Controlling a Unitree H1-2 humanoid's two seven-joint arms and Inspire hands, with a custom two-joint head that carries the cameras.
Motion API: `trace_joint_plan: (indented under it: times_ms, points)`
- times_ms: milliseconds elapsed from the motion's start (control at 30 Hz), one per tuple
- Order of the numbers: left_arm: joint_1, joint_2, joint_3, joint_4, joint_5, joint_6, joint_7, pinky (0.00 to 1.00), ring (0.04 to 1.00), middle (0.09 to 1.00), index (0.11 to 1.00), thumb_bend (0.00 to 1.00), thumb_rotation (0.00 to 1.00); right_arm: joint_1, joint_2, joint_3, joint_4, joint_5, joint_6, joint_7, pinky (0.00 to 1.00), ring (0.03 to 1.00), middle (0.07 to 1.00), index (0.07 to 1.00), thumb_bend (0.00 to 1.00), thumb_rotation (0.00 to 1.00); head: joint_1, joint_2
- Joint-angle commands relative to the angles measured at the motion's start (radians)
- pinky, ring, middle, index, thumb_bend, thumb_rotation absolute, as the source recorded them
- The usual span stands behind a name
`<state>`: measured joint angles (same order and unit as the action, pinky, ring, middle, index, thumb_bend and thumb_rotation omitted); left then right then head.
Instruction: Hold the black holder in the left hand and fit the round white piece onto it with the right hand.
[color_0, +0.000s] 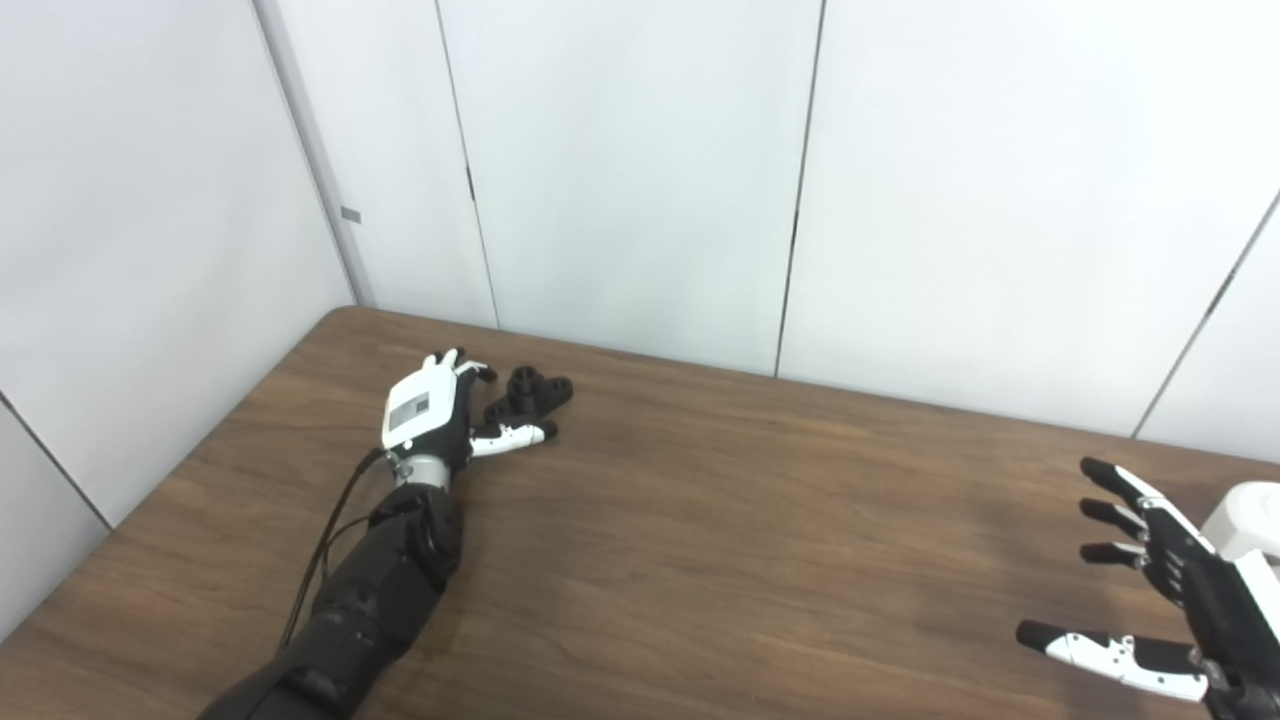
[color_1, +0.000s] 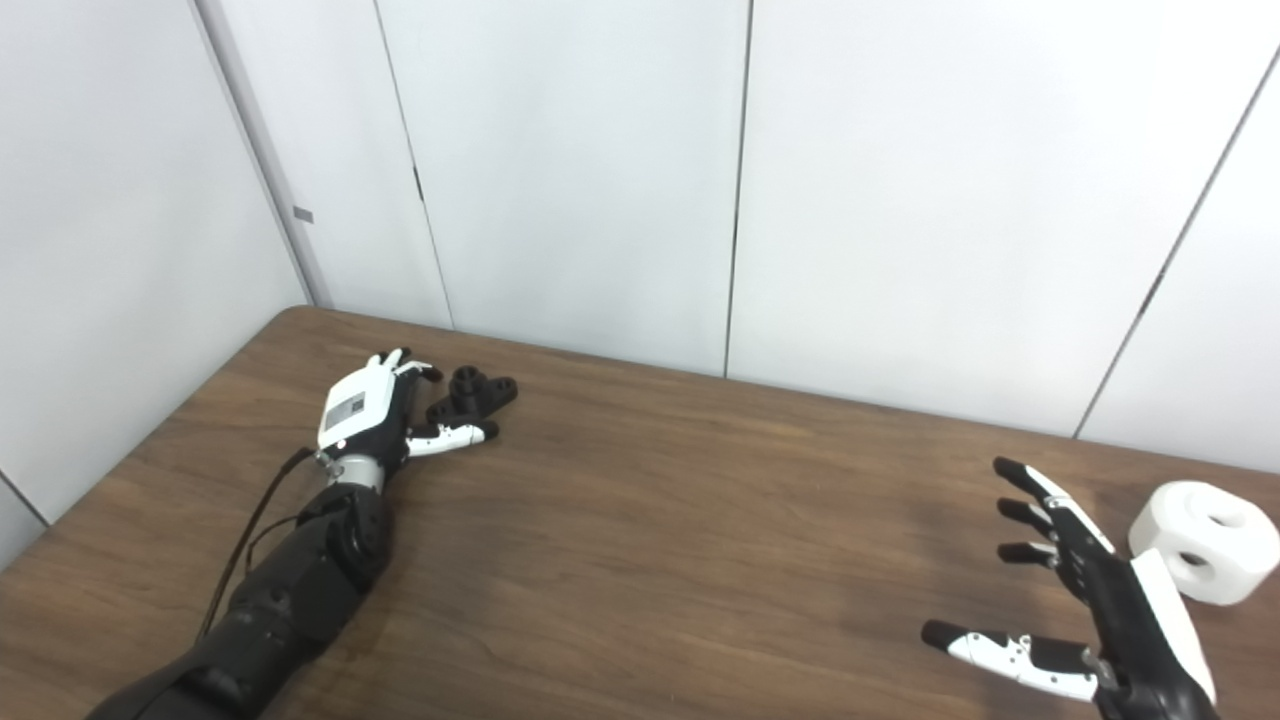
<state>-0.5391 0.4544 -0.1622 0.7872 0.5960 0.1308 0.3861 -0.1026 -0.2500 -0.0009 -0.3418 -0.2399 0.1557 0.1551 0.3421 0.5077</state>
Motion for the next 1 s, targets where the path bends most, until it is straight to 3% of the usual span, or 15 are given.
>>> trace_joint_plan:
  times_ms: [0, 67, 200, 233, 300, 533, 967]
  points:
    - [-0.011, 0.007, -0.020, 0.014, -0.008, 0.013, -0.064, 0.93, 1.000, 0.966, 0.771, 0.90, 0.46, -0.023, -0.009, -0.011, -0.043, 0.006, -0.018, -0.012, 0.68, 0.823, 0.914, 0.878, 0.66, 0.00, 0.000, 0.002]
    - [-0.006, 0.012, -0.027, 0.013, -0.016, 0.008, -0.081, 0.94, 1.000, 0.958, 0.743, 0.90, 0.42, -0.024, -0.010, -0.013, -0.044, 0.005, -0.018, -0.012, 0.67, 0.813, 0.911, 0.877, 0.66, 0.00, 0.002, 0.004]
    - [0.006, 0.030, -0.035, 0.008, -0.045, -0.044, -0.109, 0.97, 1.000, 0.937, 0.607, 0.92, 0.20, -0.026, -0.009, -0.014, -0.035, 0.008, -0.028, -0.014, 0.67, 0.816, 0.912, 0.877, 0.65, 0.00, 0.002, 0.004]
    - [0.005, 0.033, -0.042, 0.012, -0.042, -0.051, -0.107, 0.99, 1.000, 0.933, 0.550, 0.73, 0.14, -0.027, -0.009, -0.014, -0.034, 0.008, -0.029, -0.015, 0.68, 0.818, 0.913, 0.877, 0.65, 0.00, 0.002, 0.004]
    - [0.001, 0.036, -0.056, 0.021, -0.032, -0.060, -0.089, 0.99, 1.000, 0.920, 0.500, 0.57, 0.08, -0.028, -0.008, -0.014, -0.032, 0.009, -0.031, -0.015, 0.68, 0.819, 0.912, 0.877, 0.65, 0.00, 0.003, 0.007]
    - [0.006, 0.030, -0.087, 0.024, -0.015, -0.099, -0.016, 0.94, 0.954, 0.852, 0.483, 0.52, 0.06, -0.025, -0.006, -0.015, -0.038, 0.012, -0.026, -0.013, 0.69, 0.831, 0.920, 0.882, 0.64, 0.00, -0.004, 0.010]
    - [0.015, 0.002, -0.105, 0.061, -0.021, -0.117, 0.037, 0.90, 0.913, 0.831, 0.484, 0.52, 0.06, -0.012, -0.011, -0.032, -0.052, 0.024, -0.018, -0.013, 0.70, 0.823, 0.910, 0.867, 0.64, 0.00, -0.007, 0.019]
